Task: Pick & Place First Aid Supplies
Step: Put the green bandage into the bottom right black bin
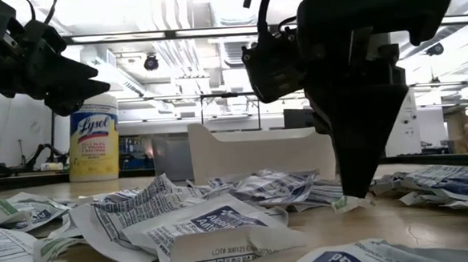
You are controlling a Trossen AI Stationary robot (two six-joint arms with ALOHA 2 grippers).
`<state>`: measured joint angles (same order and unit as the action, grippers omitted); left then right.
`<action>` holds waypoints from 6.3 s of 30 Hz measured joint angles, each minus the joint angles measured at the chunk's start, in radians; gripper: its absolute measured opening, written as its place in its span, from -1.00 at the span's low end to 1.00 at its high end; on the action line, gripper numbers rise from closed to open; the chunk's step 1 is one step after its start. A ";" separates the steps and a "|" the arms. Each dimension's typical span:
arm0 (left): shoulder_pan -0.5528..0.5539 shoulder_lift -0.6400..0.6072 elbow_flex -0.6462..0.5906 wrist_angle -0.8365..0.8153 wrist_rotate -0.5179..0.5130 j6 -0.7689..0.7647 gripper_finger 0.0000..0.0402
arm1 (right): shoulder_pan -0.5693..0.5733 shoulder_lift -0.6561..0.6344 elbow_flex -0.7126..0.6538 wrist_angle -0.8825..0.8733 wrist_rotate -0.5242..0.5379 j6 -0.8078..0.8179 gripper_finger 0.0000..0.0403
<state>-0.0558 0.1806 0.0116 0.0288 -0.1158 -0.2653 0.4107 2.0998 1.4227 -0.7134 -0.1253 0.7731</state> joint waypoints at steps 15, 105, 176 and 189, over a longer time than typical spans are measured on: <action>0.000 0.000 0.000 0.000 0.000 0.000 -0.09 | 0.003 -0.043 -0.009 -0.060 -0.010 -0.012 -0.96; 0.000 0.016 0.000 -0.003 0.000 0.008 -0.09 | 0.019 -0.053 0.046 -0.058 -0.106 -0.398 -0.41; 0.000 0.091 0.000 -0.003 -0.001 0.008 -0.09 | 0.010 0.017 0.115 -0.122 -0.058 -0.382 -0.45; 0.000 0.091 0.000 -0.003 -0.001 0.008 -0.09 | 0.010 0.017 0.100 -0.116 -0.058 -0.380 -0.49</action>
<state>-0.0557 0.2714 0.0116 0.0256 -0.1165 -0.2575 0.4210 2.1166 1.5231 -0.8294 -0.1829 0.3931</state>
